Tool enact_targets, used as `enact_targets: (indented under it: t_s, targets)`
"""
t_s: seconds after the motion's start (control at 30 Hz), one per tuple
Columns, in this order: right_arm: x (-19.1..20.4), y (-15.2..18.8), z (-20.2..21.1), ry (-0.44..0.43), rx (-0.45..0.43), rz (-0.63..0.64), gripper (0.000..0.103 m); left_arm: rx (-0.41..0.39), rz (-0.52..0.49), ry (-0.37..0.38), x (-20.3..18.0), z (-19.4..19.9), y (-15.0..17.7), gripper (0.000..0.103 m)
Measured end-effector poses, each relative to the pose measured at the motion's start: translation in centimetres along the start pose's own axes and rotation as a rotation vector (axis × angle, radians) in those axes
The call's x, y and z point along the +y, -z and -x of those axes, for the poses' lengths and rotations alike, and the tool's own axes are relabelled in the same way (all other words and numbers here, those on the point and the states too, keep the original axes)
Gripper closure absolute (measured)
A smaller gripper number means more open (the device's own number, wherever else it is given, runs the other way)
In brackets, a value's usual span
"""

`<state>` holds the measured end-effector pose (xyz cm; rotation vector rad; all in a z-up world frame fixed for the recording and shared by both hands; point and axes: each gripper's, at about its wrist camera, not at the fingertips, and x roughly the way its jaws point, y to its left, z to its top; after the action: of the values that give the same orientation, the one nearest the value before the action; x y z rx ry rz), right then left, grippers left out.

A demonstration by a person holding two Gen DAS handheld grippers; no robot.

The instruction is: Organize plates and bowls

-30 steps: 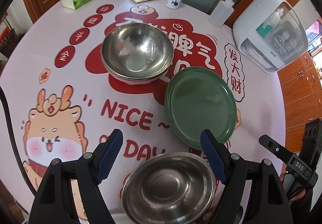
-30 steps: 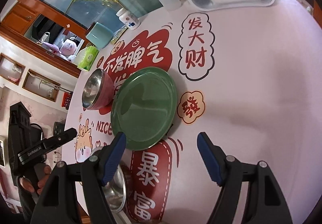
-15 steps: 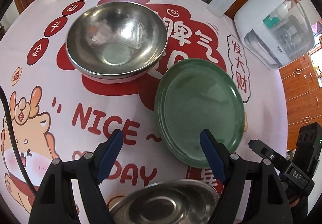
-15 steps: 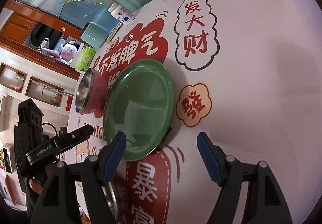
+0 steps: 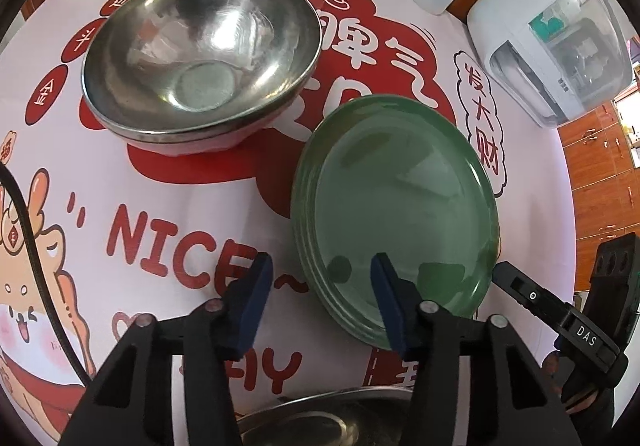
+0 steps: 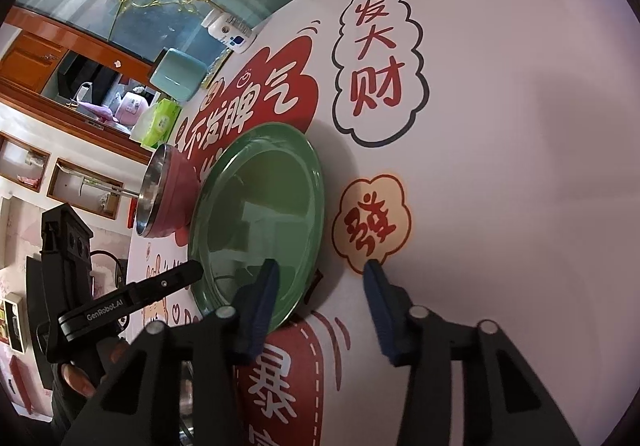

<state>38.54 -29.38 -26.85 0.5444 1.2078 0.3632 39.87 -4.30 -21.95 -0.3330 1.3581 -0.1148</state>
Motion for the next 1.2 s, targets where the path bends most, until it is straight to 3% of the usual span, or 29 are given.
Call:
enact_targets:
  t_s: [0.13,0.43,0.8,1.2]
  targets:
    - [0.0,0.0,-0.2,0.004,0.0,0.002,0.074,0.009,0.002,-0.011,-0.2,-0.6,0.0,0.06]
    - [0.4,-0.3,-0.8,0.018,0.001,0.023,0.081,-0.003,-0.008,-0.012,-0.5,-0.8,0.0,0.073]
    - [1.1,-0.5,-1.6,0.015,0.017,0.053,0.089,-0.01,-0.035,-0.043,-0.7,-0.9,0.1,0.077]
    - [1.3,-0.4,-1.4,0.055,0.006,0.067,0.09,-0.021,-0.111,-0.086,-1.7,-0.7,0.7,0.081]
